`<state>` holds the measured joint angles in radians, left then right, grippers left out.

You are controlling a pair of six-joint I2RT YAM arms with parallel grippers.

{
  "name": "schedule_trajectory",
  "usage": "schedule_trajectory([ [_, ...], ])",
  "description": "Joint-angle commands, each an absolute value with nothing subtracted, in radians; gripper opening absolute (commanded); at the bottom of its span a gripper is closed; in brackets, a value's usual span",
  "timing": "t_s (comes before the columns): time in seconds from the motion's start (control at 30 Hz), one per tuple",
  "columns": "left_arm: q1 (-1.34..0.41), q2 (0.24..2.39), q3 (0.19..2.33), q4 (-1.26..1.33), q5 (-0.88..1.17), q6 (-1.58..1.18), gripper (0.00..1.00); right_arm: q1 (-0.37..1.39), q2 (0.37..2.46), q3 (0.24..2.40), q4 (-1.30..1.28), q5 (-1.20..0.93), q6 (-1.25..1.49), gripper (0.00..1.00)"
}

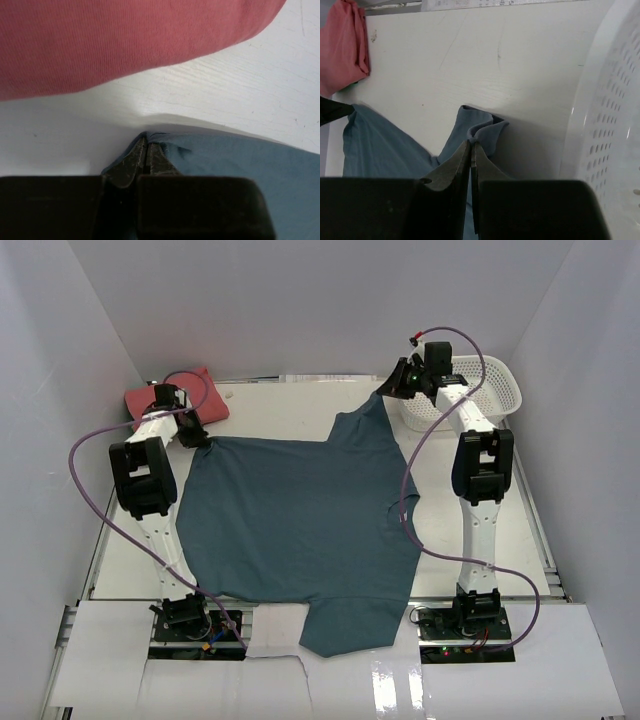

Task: Fold and stack the t-shirts
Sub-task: Flatten out the tshirt

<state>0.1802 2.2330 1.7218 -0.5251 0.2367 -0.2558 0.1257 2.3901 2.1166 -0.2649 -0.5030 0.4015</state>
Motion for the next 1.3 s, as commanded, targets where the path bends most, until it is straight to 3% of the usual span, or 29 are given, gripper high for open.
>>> schedule_trajectory([
  [0.0,0.186,2.134,1.686,-0.551,0.238,-0.252,0.0,0.126,2.251,2.094,-0.25,-0.543,0.364,0.08],
  [0.57,0.184,2.079,1.69,-0.601,0.226,-0.261,0.0,0.137,2.046,1.916,-0.336,-0.586,0.313,0.08],
  [1.27,0.184,2.045,1.807,-0.695,0.233,-0.229,0.0,0.156,1.997,1.812,-0.342,-0.586,0.301,0.08],
])
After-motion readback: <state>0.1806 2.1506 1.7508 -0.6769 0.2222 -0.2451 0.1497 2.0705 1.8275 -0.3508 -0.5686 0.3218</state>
